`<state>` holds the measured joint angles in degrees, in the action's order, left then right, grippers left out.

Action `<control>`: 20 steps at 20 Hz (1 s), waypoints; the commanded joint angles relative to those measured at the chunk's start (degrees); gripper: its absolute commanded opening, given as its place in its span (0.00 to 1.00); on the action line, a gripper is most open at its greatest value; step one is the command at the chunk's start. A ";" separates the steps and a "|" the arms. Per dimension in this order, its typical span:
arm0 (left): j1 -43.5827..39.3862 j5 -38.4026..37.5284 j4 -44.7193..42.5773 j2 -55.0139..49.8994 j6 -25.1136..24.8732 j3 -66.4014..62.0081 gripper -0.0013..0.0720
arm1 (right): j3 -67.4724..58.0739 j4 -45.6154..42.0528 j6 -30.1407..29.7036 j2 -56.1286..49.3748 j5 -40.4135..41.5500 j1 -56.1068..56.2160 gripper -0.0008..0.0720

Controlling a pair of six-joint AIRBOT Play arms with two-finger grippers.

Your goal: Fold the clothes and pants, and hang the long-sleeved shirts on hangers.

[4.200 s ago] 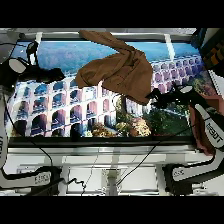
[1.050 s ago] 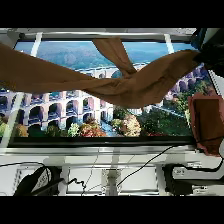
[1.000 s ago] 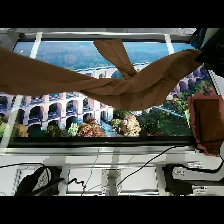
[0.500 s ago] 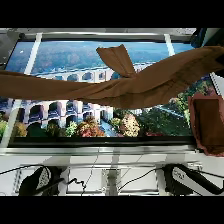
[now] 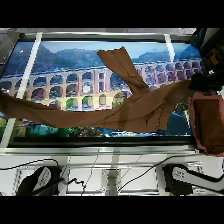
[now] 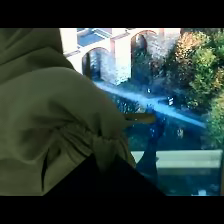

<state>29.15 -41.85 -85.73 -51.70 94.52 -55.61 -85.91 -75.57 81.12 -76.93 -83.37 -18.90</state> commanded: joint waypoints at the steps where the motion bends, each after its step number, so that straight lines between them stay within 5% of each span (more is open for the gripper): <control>1: -6.34 15.39 6.32 -5.77 -0.07 3.30 0.04 | 3.41 0.98 -0.39 -8.85 10.91 0.04 0.05; 6: -17.09 39.47 6.32 -13.31 -0.04 3.30 0.04 | 3.15 4.00 -0.20 -12.35 29.68 0.92 0.05; 11: -18.56 41.88 6.34 -18.97 -0.02 3.30 0.04 | 3.10 0.22 0.26 -12.35 39.01 2.86 0.07; 12: -18.56 42.03 6.32 -19.34 -0.07 3.30 0.10 | 3.10 0.22 0.24 -12.24 38.32 2.86 0.39; 13: -18.34 42.27 6.27 -19.43 -0.11 3.30 0.43 | 3.10 0.20 0.26 -12.04 37.66 2.86 0.85; 14: -18.08 42.88 6.27 -19.39 -0.13 3.26 1.00 | 3.10 0.22 0.28 -11.82 37.35 2.86 0.93; 20: -11.65 39.54 6.29 -14.95 -0.11 3.13 0.96 | 3.06 -6.62 0.26 -8.15 33.79 2.45 0.87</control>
<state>14.57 0.34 -79.40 -68.49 94.45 -52.42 -82.83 -77.52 81.38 -86.72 -47.66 -16.19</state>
